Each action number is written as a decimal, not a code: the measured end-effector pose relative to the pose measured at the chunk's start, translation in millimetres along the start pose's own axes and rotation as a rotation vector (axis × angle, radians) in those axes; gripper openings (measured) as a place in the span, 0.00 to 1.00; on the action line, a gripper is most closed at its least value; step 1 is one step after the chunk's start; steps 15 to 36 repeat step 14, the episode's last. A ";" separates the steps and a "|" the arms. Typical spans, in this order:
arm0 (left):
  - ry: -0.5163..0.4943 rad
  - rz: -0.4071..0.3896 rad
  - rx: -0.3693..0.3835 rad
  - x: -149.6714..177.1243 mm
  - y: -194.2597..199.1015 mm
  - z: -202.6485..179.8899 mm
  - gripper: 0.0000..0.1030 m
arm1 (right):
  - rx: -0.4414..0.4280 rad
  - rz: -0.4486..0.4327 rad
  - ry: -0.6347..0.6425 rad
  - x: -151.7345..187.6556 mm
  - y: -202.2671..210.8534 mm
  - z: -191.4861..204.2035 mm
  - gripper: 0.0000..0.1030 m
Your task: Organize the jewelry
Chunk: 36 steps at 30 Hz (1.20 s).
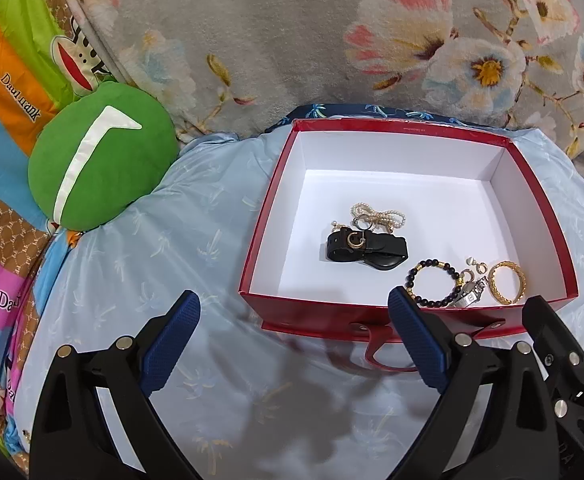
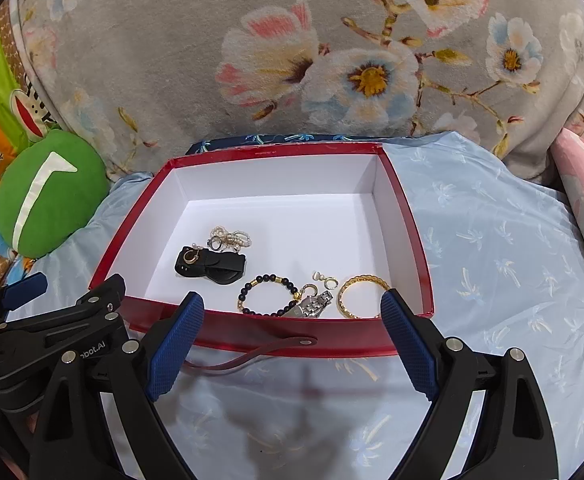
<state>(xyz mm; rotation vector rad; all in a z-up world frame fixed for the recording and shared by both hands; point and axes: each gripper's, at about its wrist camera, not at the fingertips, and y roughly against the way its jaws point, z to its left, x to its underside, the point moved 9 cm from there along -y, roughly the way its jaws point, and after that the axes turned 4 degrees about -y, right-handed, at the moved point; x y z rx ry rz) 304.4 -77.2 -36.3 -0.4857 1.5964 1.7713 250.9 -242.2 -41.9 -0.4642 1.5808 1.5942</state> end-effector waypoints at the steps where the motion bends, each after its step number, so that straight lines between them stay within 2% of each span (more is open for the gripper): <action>1: -0.001 -0.001 -0.004 0.6 -0.1 0.5 0.90 | 0.002 -0.001 0.001 0.6 0.2 0.1 0.85; 36: 0.000 0.002 0.007 1.1 -2.2 -2.6 0.90 | 0.004 0.002 -0.016 3.9 0.0 -2.0 0.85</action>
